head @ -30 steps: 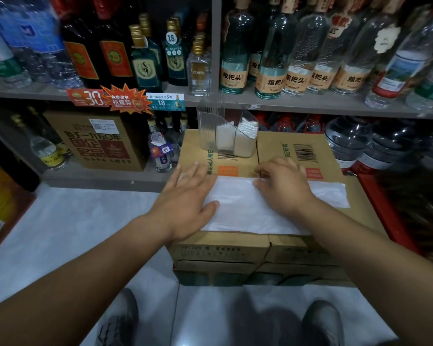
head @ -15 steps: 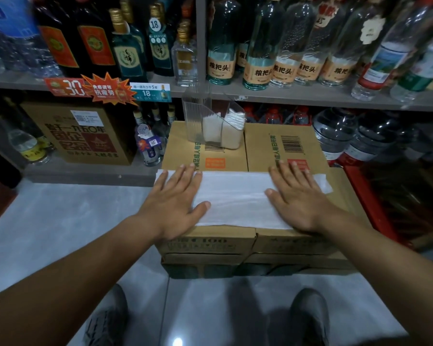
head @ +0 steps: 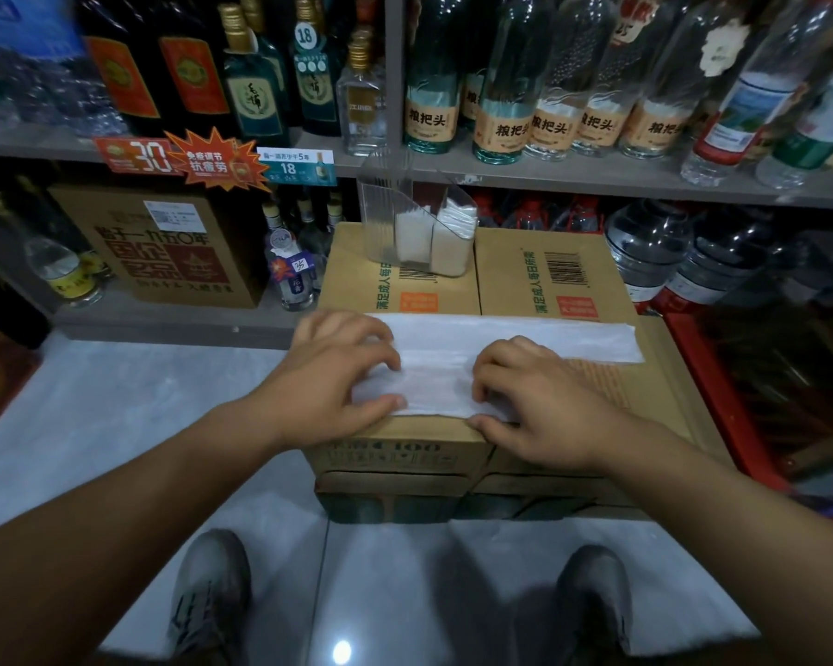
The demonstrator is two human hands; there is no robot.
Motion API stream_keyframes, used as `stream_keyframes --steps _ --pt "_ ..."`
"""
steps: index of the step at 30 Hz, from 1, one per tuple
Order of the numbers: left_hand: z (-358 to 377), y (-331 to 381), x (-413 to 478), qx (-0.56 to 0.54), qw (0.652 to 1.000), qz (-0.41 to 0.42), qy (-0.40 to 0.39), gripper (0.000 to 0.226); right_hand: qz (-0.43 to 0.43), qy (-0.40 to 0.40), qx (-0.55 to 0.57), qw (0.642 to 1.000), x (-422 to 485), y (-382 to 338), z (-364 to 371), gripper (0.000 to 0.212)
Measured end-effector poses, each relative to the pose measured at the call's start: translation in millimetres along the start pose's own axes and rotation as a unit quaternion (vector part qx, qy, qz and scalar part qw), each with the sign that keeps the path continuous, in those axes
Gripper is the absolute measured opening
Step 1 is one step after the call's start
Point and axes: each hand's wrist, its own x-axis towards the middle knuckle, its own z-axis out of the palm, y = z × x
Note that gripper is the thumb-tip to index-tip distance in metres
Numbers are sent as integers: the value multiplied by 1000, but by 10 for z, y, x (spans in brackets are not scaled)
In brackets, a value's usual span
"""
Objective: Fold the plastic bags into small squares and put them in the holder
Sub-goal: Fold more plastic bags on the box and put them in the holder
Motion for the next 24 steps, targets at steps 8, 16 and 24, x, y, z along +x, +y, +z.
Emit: stream_keyframes --steps 8,16,24 --pt "-41 43 -78 14 997 -35 -64 47 35 16 41 998 19 -35 -73 25" --pt "-267 -97 101 -130 949 -285 27 19 124 38 70 989 75 235 -231 14" --pt "-26 -372 215 -222 874 -407 147 36 304 119 134 936 425 436 -181 25"
